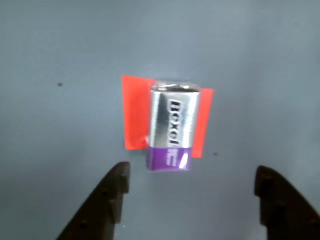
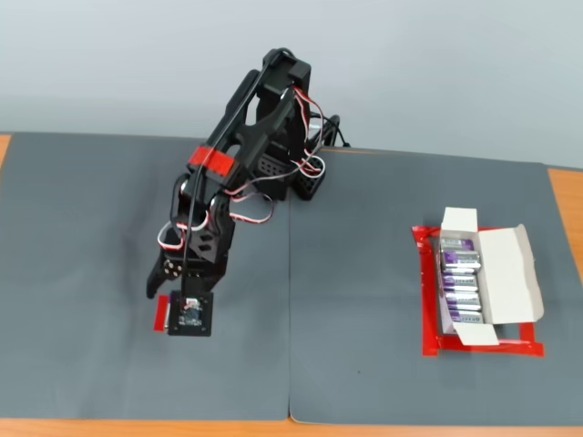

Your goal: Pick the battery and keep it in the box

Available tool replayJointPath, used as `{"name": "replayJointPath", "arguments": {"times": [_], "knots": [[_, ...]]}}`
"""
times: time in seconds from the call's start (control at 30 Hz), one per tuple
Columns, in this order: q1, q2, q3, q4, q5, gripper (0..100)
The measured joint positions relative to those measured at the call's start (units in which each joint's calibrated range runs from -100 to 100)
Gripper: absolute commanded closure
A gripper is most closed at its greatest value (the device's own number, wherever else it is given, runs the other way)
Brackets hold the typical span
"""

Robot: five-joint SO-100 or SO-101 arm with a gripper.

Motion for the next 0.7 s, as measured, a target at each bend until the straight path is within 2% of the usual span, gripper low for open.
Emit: {"name": "replayJointPath", "arguments": {"times": [0.7], "knots": [[0.44,7.65,0.0,-5.46,0.0,72]]}}
